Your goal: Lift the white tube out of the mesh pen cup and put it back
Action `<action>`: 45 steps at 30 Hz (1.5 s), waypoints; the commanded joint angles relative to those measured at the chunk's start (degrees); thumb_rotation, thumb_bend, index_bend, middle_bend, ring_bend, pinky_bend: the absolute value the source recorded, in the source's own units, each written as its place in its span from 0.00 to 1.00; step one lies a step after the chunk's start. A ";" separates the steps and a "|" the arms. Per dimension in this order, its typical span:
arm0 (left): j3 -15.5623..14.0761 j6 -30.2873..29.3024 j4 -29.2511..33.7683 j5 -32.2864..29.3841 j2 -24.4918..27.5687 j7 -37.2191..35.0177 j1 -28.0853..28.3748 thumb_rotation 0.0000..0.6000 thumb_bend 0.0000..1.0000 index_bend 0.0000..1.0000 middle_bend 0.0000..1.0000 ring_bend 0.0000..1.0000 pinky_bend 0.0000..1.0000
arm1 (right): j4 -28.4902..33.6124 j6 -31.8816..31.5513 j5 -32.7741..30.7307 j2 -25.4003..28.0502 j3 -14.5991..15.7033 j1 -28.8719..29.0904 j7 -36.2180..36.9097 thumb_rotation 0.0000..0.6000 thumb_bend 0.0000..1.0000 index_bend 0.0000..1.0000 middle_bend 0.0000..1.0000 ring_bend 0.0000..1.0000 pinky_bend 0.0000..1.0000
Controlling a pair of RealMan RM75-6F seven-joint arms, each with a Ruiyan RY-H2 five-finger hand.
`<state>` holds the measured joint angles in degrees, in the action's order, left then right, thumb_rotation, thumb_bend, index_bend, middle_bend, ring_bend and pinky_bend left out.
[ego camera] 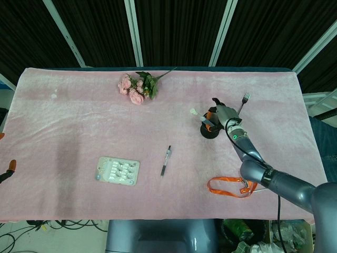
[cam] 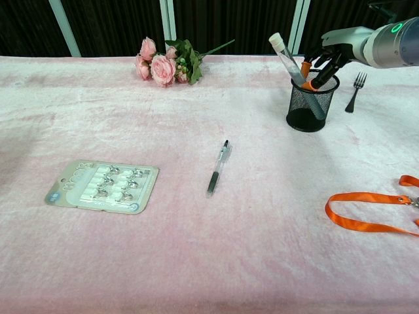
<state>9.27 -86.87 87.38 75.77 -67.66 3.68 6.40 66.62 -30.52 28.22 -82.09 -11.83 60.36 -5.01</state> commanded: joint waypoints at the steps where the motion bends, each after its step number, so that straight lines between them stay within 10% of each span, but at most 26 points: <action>1: 0.01 0.01 0.08 0.06 0.09 -0.25 -0.04 1.00 0.34 0.13 0.10 0.00 0.00 | 0.42 -0.28 1.17 0.27 -0.81 -0.63 1.14 1.00 0.31 0.57 0.00 0.09 0.19; 28: 0.00 -0.37 1.02 0.65 1.06 -1.94 -0.73 1.00 0.34 0.13 0.10 0.00 0.00 | 15.90 1.58 12.65 12.60 -16.84 -12.57 25.18 1.00 0.33 0.59 0.00 0.08 0.19; 45: -0.24 -0.45 1.62 0.82 0.98 -1.27 -0.97 1.00 0.34 0.13 0.10 0.00 0.00 | 37.12 5.17 38.00 13.86 -47.91 -37.98 75.54 1.00 0.32 0.60 0.00 0.08 0.19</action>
<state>9.04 -87.32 88.97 76.57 -66.68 2.40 5.43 99.32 -25.32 58.68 -67.06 -52.33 29.37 59.65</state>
